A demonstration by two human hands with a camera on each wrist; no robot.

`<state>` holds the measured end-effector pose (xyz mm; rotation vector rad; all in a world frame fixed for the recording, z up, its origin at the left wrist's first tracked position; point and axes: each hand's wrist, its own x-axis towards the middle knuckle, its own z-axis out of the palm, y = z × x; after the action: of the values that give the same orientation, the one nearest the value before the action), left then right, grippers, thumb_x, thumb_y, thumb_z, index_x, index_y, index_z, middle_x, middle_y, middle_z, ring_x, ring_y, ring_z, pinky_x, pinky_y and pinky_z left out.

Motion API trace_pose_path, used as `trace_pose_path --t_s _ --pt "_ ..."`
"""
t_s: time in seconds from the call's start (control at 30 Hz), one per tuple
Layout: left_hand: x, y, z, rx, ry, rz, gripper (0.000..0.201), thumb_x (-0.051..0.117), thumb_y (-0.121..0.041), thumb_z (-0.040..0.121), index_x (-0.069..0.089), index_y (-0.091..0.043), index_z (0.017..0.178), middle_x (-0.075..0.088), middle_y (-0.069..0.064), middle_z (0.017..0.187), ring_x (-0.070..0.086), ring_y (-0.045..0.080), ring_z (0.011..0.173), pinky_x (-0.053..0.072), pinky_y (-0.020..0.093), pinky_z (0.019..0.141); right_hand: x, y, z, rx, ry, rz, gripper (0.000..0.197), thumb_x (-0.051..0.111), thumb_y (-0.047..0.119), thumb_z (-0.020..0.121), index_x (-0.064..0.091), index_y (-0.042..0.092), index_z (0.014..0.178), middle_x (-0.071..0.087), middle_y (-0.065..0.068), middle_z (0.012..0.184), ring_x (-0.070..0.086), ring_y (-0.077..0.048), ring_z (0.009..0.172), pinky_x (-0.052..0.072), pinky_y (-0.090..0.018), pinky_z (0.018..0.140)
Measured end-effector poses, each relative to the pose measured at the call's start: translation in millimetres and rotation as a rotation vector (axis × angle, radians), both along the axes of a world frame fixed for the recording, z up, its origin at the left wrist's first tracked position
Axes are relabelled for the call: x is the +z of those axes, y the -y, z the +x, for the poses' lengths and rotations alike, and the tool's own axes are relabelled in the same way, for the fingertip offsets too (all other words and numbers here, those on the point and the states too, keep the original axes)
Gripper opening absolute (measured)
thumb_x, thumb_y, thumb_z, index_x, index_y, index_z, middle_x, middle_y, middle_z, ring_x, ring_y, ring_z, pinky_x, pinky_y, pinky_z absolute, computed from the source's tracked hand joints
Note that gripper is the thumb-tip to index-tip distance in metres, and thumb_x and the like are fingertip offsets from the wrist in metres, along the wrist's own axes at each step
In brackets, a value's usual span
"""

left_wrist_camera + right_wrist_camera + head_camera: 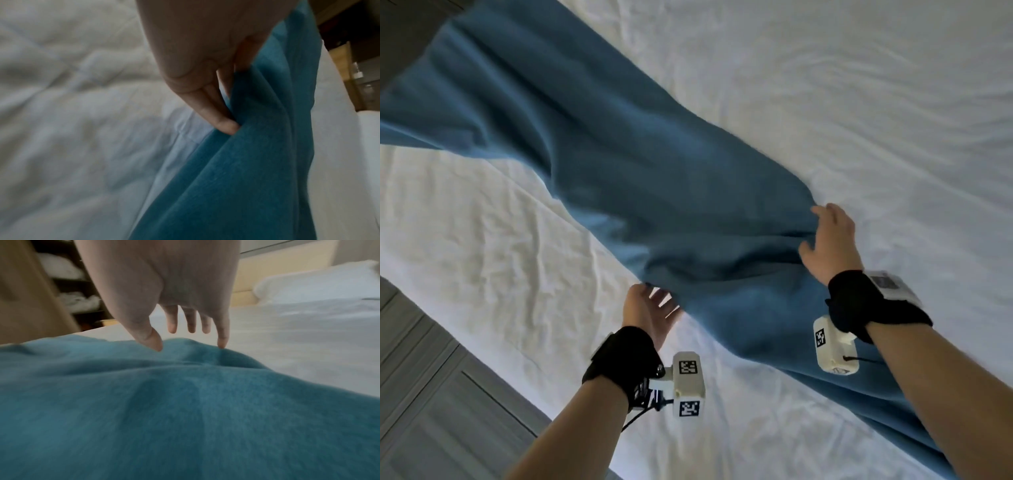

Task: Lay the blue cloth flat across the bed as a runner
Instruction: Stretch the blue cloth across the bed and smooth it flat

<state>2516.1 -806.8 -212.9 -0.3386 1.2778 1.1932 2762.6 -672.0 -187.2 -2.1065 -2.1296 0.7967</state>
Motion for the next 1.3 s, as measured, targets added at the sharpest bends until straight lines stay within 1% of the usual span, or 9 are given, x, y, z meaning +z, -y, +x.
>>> trace_pose_path --t_s 0.13,0.27,0.37,0.43,0.5,0.77,0.97,1.13,1.3 --pt "-4.6 -11.3 18.7 -0.306 -0.360 -0.022 0.034 0.036 0.013 0.085 0.057 -0.013 0.089 0.060 0.006 0.086 0.061 0.024 0.081 0.057 0.031 0.070 -5.4 36.2 -17.3 0.244 0.023 -0.135 0.056 0.056 0.021 0.085 0.040 0.024 0.138 0.024 -0.009 0.153 0.018 -0.030 0.142 0.030 -0.050 0.111" --pt "-11.3 -24.7 32.4 -0.474 -0.772 -0.131 0.022 0.058 0.004 0.081 0.052 -0.004 0.101 0.044 0.013 0.116 0.051 0.024 0.099 0.046 0.040 0.096 -19.6 59.4 -19.7 0.263 0.228 -0.360 0.067 0.056 0.037 0.085 0.022 0.039 0.142 0.003 -0.001 0.158 -0.001 -0.034 0.145 0.020 -0.062 0.109" --pt "-10.6 -29.7 38.4 -0.223 -0.415 -0.074 0.048 0.056 0.002 0.086 0.038 -0.012 0.128 0.052 0.012 0.123 0.056 0.021 0.090 0.051 0.034 0.077 -22.1 53.4 -13.8 0.172 0.275 -0.372 0.083 0.062 0.042 0.082 0.008 0.042 0.144 -0.005 -0.005 0.158 -0.003 -0.042 0.143 0.020 -0.065 0.109" --pt "-8.5 -31.2 42.4 -0.140 -0.200 -0.024 0.050 0.055 -0.001 0.088 0.037 -0.022 0.130 0.063 0.008 0.101 0.061 0.014 0.071 0.050 0.024 0.060 -21.4 47.2 -7.7 0.134 0.232 -0.399 0.088 0.064 0.042 0.080 0.005 0.043 0.145 -0.006 -0.006 0.158 0.001 -0.044 0.142 0.024 -0.063 0.108" --pt "-5.3 -35.2 45.6 -0.134 -0.150 0.020 0.036 0.055 0.000 0.088 0.047 -0.012 0.121 0.061 0.009 0.082 0.058 0.012 0.052 0.046 0.019 0.044 -20.6 42.7 -0.5 0.139 0.190 -0.414 0.087 0.065 0.042 0.080 0.006 0.044 0.145 -0.004 -0.005 0.158 0.005 -0.043 0.142 0.027 -0.062 0.108" --pt "4.1 -34.9 46.7 -0.258 -0.122 0.015 0.018 0.049 0.003 0.086 0.059 -0.007 0.096 0.067 0.010 0.086 0.064 0.020 0.078 0.054 0.026 0.064 -20.7 40.6 12.8 0.139 0.143 -0.384 0.085 0.064 0.041 0.081 0.008 0.044 0.145 -0.001 -0.006 0.159 0.007 -0.042 0.142 0.026 -0.062 0.109" --pt "5.4 1.1 24.4 -0.305 -0.216 -0.177 0.029 0.027 0.011 0.084 0.041 -0.006 0.065 0.040 0.006 0.049 0.040 0.010 0.025 0.028 0.009 0.028 -21.2 28.3 21.8 0.057 0.213 -0.403 0.096 0.066 0.045 0.078 0.000 0.037 0.147 -0.002 -0.009 0.158 0.009 -0.044 0.141 0.024 -0.061 0.109" --pt "-1.2 48.8 8.6 -0.541 -0.289 -0.371 0.016 0.046 -0.005 0.088 0.042 -0.012 0.074 0.041 0.008 0.058 0.042 0.017 0.042 0.041 0.017 0.034 -20.7 25.2 25.5 0.010 0.218 -0.421 0.095 0.064 0.045 0.079 -0.001 0.035 0.147 0.000 -0.011 0.158 0.007 -0.046 0.141 0.024 -0.060 0.111" --pt "1.8 78.9 9.3 -0.606 -0.208 -0.438 0.023 0.068 -0.026 0.080 0.052 -0.010 0.077 0.047 0.002 0.042 0.047 0.012 0.037 0.048 0.021 0.042 -19.0 45.3 24.6 0.029 0.319 -0.369 0.094 0.064 0.044 0.079 0.001 0.034 0.147 0.001 -0.010 0.158 0.006 -0.043 0.142 0.023 -0.061 0.110"
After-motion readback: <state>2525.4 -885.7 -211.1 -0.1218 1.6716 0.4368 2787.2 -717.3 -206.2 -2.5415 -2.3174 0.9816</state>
